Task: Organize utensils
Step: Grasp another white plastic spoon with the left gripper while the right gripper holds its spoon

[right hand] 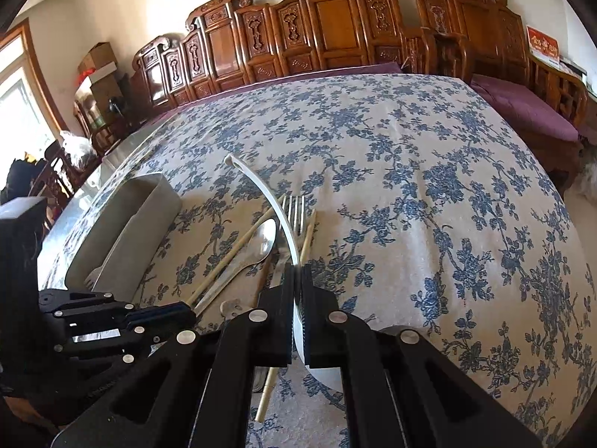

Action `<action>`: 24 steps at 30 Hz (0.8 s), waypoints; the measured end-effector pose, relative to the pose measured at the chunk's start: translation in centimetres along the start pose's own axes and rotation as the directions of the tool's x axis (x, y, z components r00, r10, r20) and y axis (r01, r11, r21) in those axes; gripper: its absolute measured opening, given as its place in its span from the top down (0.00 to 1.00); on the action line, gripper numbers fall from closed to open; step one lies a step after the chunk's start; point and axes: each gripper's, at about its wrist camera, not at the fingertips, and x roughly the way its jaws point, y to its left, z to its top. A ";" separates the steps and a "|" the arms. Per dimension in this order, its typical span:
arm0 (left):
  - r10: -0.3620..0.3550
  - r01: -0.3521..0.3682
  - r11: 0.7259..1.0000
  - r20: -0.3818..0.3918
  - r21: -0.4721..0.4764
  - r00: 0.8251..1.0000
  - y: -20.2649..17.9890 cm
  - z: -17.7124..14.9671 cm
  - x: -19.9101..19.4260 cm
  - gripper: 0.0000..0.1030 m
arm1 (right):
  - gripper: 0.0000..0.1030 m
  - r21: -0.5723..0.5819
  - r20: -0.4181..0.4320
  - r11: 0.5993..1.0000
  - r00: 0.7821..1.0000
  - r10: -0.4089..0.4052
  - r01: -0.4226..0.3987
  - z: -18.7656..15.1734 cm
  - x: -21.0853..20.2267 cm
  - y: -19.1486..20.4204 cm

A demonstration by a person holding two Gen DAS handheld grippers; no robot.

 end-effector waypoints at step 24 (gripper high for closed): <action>0.018 -0.002 0.983 -0.087 0.182 0.996 -1.3 -0.8 1.9 0.76 | 0.96 0.026 0.011 1.000 1.000 -0.013 0.013 0.1 -0.5 -1.0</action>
